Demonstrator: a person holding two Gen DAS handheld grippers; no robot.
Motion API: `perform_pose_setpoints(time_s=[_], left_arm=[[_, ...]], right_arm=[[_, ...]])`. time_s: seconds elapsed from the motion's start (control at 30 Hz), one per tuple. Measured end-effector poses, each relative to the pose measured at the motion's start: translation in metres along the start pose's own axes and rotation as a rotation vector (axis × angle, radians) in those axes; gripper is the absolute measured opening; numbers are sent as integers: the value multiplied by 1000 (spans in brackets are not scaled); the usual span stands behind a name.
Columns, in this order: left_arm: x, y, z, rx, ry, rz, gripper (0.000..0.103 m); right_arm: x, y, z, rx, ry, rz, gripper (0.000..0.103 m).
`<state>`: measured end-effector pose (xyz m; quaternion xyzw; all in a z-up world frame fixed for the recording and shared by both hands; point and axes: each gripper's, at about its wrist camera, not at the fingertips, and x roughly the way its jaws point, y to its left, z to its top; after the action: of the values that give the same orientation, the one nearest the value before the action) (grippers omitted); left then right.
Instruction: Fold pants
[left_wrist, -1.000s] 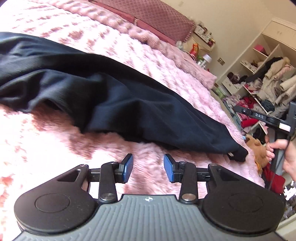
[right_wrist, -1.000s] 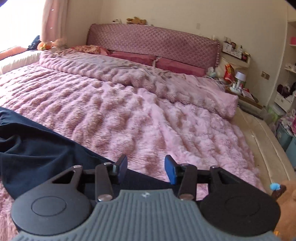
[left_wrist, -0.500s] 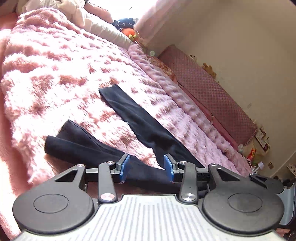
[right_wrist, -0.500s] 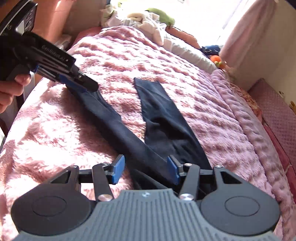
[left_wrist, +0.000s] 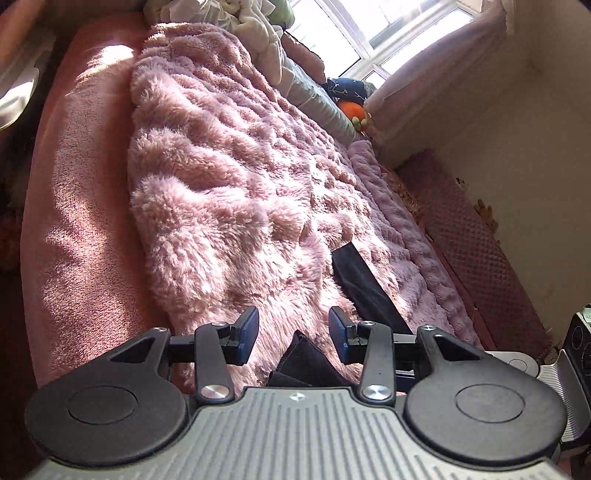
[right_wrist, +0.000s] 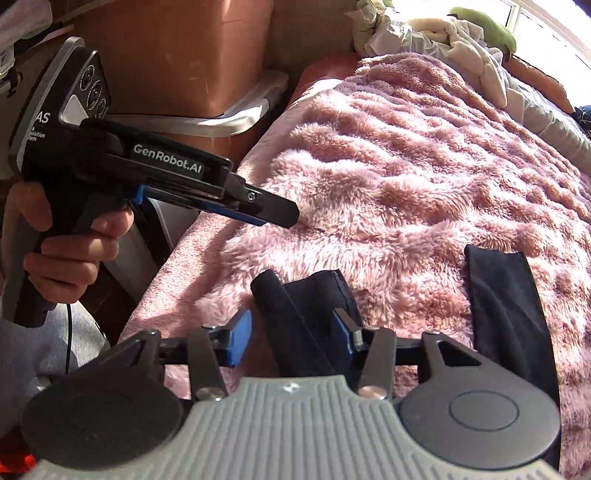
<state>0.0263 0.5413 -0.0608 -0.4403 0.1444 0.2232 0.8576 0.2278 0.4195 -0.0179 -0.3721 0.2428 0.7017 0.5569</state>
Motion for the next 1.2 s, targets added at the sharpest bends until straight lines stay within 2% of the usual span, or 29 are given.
perform_pose_setpoints(time_s=[0.1,0.23,0.33,0.4,0.43,0.53,0.63,0.7,0.77,0.83,0.93,1.03,1.1,1.2], left_arm=[[-4,-1,3,8,-20,-15,46],[0,-1,5,0,-12,-27,47],[2,2,6,-1,-1,-31,47],[3,5,5,1,1,-15,47],[3,7,5,-3,2,-10,47],[1,13,7,-45,7,-23,47],[0,14,10,-87,10,-63,47],[-6,15,9,-140,-46,-98,47],[-15,16,10,-193,-103,-180,47],[-17,10,10,-199,-129,-220,49],[-8,-17,6,-117,-134,-141,49],[20,-44,-2,-44,-54,-73,49],[39,-61,-12,-13,-3,-54,49],[58,-84,-26,25,63,-55,49]], right_arm=[[9,-17,8,-4,92,92,34],[25,-28,9,6,200,147,30],[37,-34,8,21,259,167,16],[40,-34,9,22,280,176,0],[41,-33,9,6,283,198,0],[32,-28,10,-28,251,198,0],[13,-33,10,-44,171,125,0],[-2,-40,10,-55,125,86,0],[-19,-48,11,-74,75,34,0],[-36,-57,9,-94,22,-23,0],[-55,-75,6,-126,-47,-142,0],[-64,-100,4,-122,-96,-214,0],[-64,-117,5,-114,-114,-243,0],[-60,-144,9,-110,-151,-234,0]])
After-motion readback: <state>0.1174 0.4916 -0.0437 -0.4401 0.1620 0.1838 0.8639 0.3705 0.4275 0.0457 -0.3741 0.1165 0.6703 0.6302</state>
